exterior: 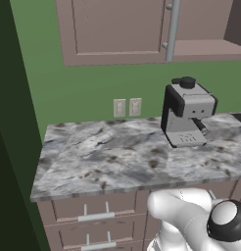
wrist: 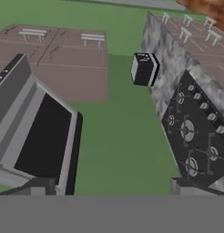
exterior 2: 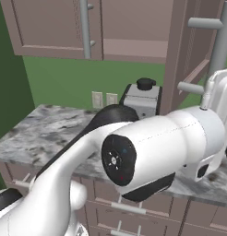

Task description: Open the cabinet. Pick the spray and place it next to the sink. Then close the cabinet.

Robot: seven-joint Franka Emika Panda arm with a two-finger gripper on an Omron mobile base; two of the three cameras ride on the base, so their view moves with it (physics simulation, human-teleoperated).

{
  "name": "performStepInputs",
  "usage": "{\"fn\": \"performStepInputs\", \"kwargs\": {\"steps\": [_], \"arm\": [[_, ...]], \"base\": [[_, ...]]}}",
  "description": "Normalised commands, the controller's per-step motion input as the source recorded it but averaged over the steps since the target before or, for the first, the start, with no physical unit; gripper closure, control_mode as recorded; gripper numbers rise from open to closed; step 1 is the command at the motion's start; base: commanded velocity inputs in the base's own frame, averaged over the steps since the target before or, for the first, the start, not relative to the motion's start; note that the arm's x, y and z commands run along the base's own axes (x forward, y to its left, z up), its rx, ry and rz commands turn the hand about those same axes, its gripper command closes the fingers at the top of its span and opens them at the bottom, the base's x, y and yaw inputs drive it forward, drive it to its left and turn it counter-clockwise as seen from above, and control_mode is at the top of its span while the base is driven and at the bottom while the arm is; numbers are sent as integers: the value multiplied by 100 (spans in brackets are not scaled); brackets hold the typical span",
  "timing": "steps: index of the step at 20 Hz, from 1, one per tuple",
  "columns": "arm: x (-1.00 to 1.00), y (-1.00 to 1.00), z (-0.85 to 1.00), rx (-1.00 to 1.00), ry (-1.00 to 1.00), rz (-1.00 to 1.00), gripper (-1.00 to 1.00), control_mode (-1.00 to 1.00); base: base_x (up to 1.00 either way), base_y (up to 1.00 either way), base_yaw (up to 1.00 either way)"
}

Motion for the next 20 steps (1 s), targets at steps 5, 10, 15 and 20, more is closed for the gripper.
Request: {"fn": "performStepInputs", "kwargs": {"steps": [5, 10, 15, 20], "arm": [[13, -7, 0, 0, 0, 12, -100, -100], [16, -4, 0, 0, 1, 9, -100, -100], [19, -3, 0, 0, 5, 11, -100, -100], [27, -2, 0, 0, 6, 11, -100, -100]], "base": [[0, 0, 0], [0, 0, 0], [0, 0, 0], [0, 0, 0]]}}
